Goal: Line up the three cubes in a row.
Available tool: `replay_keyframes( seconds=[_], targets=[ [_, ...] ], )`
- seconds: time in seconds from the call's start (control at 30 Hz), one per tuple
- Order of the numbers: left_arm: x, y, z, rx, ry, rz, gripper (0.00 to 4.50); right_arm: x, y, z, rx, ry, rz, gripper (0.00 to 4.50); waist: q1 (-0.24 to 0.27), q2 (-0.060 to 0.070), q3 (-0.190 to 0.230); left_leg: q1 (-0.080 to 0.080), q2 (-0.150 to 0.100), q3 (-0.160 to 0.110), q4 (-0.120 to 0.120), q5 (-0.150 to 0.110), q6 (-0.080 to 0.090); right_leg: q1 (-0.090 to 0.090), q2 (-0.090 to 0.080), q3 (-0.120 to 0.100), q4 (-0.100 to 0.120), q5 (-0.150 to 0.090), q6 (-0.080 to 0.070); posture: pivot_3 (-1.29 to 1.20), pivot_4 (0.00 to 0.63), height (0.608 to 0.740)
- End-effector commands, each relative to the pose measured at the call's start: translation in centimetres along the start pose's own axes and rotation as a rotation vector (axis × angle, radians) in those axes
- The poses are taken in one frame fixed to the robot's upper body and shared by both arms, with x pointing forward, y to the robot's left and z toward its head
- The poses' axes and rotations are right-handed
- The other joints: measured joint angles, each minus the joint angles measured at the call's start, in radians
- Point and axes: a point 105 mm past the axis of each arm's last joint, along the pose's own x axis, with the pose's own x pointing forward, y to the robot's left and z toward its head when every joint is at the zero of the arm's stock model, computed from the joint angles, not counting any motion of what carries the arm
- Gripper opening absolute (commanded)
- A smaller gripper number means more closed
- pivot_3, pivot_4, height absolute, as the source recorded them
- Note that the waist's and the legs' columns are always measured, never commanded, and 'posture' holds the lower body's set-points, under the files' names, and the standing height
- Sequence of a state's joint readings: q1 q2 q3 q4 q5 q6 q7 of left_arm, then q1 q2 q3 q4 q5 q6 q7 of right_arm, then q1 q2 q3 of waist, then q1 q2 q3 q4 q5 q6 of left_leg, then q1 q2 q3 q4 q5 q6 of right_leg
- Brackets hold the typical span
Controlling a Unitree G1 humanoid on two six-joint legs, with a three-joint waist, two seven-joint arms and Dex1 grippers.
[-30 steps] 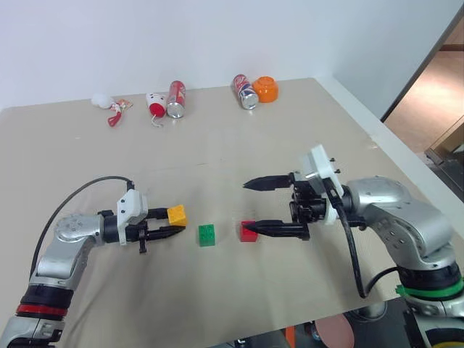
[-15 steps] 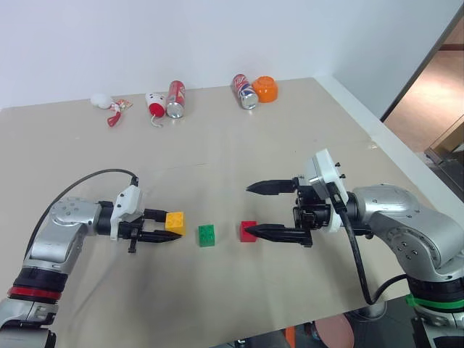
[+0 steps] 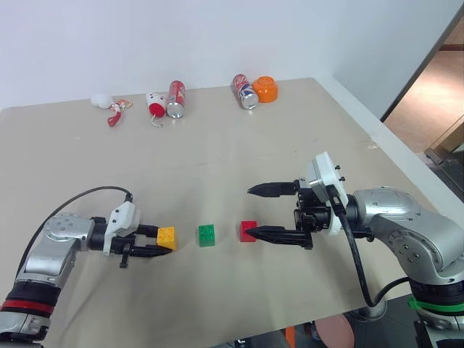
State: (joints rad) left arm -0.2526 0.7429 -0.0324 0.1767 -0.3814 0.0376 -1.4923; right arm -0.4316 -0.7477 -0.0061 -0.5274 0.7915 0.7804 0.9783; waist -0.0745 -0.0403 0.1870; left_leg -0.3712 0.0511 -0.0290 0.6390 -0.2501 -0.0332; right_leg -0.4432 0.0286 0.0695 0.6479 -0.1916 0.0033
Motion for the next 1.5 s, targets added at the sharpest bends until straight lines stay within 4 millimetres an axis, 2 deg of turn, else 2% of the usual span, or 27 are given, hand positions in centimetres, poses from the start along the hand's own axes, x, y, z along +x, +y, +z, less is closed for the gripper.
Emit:
replay_keyframes(
  seconds=[0.03, 0.37, 0.9, 1.0, 1.07, 1.17, 1.3, 1.5],
  targets=[
    [-0.6, 0.0, 0.6, 0.042, 0.001, 0.009, 1.32, -0.2, 0.3, 1.0, -0.053, -0.015, 0.006, 4.50, 0.000, 0.000, 0.000, 0.000, 0.000, 0.000, 0.000, 0.000, 0.000, 0.000, 0.000, 0.000, 0.000, 0.000, 0.000, 0.00, 0.150, 0.740],
    [-0.7, 0.0, -1.4, 0.114, 0.033, 0.018, 1.32, -0.1, 0.1, 1.1, -0.062, -0.018, -0.002, 4.50, 0.000, 0.000, 0.000, 0.000, 0.000, 0.000, 0.000, 0.000, 0.000, 0.000, 0.000, 0.000, 0.000, 0.000, 0.000, 0.00, 0.150, 0.740],
    [-0.3, 0.0, -2.7, 0.135, 0.003, 0.053, 1.32, -0.1, -0.2, 1.3, -0.079, -0.018, 0.000, 4.50, 0.002, 0.001, 0.000, 0.002, 0.000, 0.001, 0.001, 0.000, 0.000, 0.002, 0.000, 0.001, 0.000, 0.000, 0.000, 0.00, 0.150, 0.740],
    [-0.3, 0.0, -3.0, 0.107, 0.008, 0.054, 2.74, -0.1, -0.3, 1.3, -0.082, -0.019, 0.002, 4.50, 0.002, 0.001, -0.001, 0.002, 0.000, 0.001, 0.001, 0.000, 0.000, 0.002, 0.000, 0.001, 0.000, 0.000, 0.000, 0.00, 0.150, 0.740],
    [-0.4, 0.0, -3.1, 0.103, 0.008, 0.056, 3.30, -0.1, -0.3, 1.4, -0.084, -0.019, 0.003, 4.50, 0.002, 0.001, -0.001, 0.002, 0.000, 0.001, 0.001, 0.000, 0.000, 0.002, 0.000, 0.001, 0.001, 0.001, 0.001, 0.00, 0.150, 0.740],
    [-0.6, 0.2, -3.1, 0.114, 0.007, 0.073, 4.40, -0.1, -0.4, 1.4, -0.087, -0.019, 0.006, 4.50, -0.001, 0.002, -0.001, 0.002, 0.000, 0.002, 0.000, 0.000, 0.001, 0.001, 0.000, 0.002, 0.001, 0.001, 0.001, 0.00, 0.150, 0.740],
    [-0.8, 0.4, -3.2, 0.124, 0.011, 0.081, 4.46, -0.1, -0.6, 1.5, -0.091, -0.021, 0.009, 4.50, -0.002, 0.002, -0.001, 0.002, 0.000, 0.002, 0.000, -0.002, 0.004, 0.001, 0.000, 0.002, 0.001, -0.001, 0.000, 0.00, 0.150, 0.740],
    [-2.8, 0.3, -3.2, 0.118, 0.036, 0.092, 4.46, -0.1, -1.0, 1.7, -0.102, -0.022, 0.018, 4.50, -0.005, 0.002, -0.001, 0.002, 0.001, 0.002, 0.000, -0.002, 0.005, 0.001, 0.002, 0.002, 0.002, -0.001, -0.001, 0.00, 0.150, 0.740]
  ],
)
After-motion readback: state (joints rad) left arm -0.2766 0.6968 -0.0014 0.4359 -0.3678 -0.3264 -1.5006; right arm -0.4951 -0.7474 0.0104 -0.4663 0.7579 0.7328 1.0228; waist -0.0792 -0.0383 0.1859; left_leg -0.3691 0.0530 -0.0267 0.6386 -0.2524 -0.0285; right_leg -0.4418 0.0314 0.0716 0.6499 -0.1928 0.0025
